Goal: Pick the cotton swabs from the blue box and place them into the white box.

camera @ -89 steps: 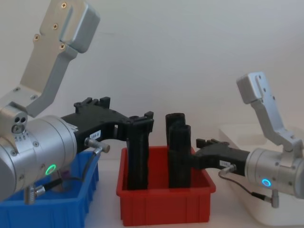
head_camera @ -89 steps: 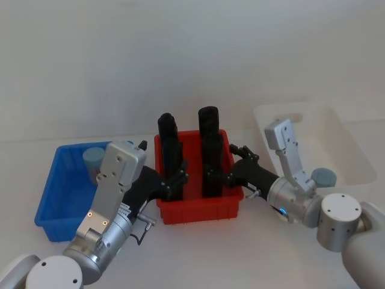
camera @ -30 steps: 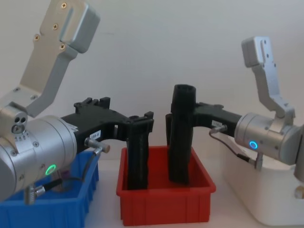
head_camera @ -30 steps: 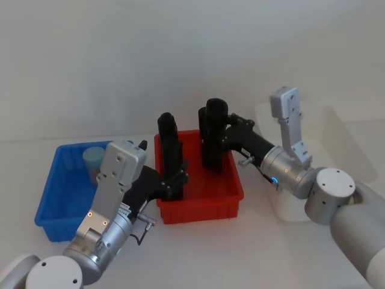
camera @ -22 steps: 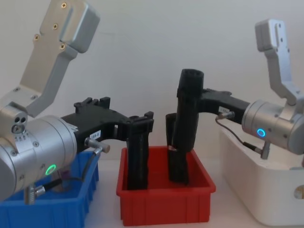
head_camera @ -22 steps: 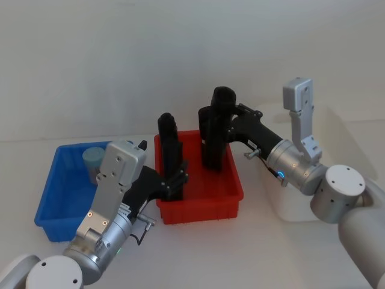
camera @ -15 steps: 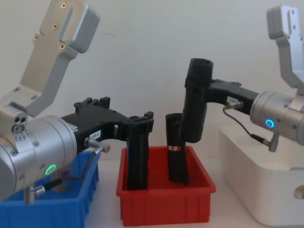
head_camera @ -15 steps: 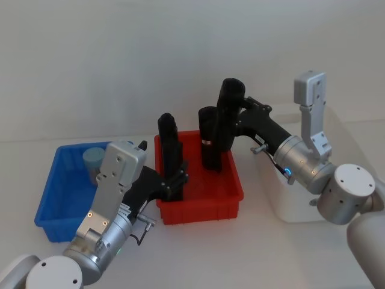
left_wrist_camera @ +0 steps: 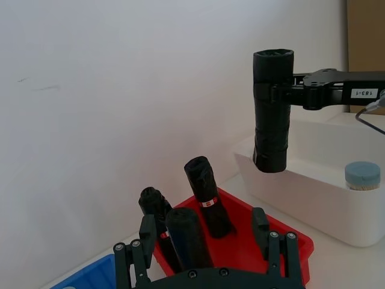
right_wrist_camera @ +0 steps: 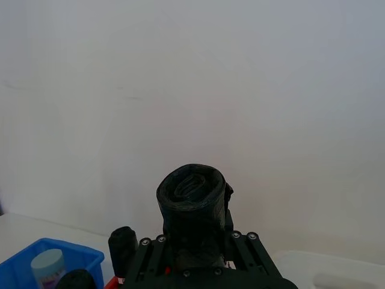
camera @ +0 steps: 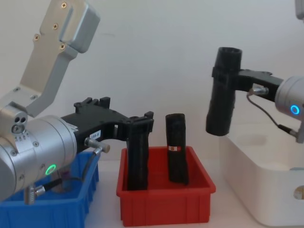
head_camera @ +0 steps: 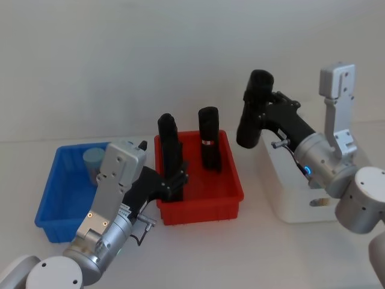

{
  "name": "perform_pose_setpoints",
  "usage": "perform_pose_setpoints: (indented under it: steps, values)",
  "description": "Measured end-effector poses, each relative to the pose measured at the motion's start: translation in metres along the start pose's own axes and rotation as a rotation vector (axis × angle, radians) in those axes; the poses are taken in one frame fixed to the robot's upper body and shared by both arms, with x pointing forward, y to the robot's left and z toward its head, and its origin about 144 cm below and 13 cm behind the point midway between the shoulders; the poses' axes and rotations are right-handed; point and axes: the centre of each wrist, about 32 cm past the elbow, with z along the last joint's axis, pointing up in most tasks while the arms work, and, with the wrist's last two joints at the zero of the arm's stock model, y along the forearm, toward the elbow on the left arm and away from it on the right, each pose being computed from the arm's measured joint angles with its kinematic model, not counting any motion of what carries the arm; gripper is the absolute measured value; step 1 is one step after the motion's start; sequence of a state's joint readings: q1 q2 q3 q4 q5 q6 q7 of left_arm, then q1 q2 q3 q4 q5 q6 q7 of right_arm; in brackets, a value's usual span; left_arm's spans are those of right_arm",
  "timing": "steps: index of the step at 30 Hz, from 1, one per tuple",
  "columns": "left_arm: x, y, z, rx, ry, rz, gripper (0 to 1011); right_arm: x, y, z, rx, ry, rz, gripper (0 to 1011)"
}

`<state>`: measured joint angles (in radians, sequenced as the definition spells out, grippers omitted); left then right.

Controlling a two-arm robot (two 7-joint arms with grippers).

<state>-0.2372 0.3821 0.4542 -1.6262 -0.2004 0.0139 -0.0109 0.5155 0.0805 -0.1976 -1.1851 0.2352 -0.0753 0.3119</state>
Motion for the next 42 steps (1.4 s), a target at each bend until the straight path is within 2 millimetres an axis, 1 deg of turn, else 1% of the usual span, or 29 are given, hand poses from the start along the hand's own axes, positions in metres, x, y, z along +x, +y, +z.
perform_pose_setpoints:
  steps: [7,8,10,20,25,38,40,42]
  values:
    - [0.000,0.000,0.000,0.000,0.000,0.000,1000,-0.003,-0.019,0.013,-0.036,-0.010,-0.109,411]
    - [0.000,0.000,0.000,0.000,0.000,0.000,1000,-0.003,-0.019,0.013,-0.036,-0.010,-0.109,411]
    - [0.000,0.000,0.000,0.000,0.000,0.000,999,-0.003,-0.026,0.017,-0.057,-0.014,-0.153,411]
    - [0.000,0.000,0.000,0.000,0.000,0.000,1000,-0.001,-0.049,0.022,-0.126,-0.025,-0.262,411]
    - [0.000,0.000,0.000,0.000,0.000,0.000,1000,0.001,-0.060,0.020,-0.174,-0.026,-0.307,411]
    - [0.000,0.000,0.000,0.000,0.000,0.000,1000,0.006,-0.071,0.006,-0.245,-0.021,-0.337,410]
    - [0.000,0.000,0.000,0.000,0.000,0.000,1000,0.006,-0.072,0.004,-0.250,-0.020,-0.337,443]
    - [0.000,0.000,0.000,0.000,0.000,0.000,1000,0.007,-0.073,0.002,-0.258,-0.019,-0.336,525]
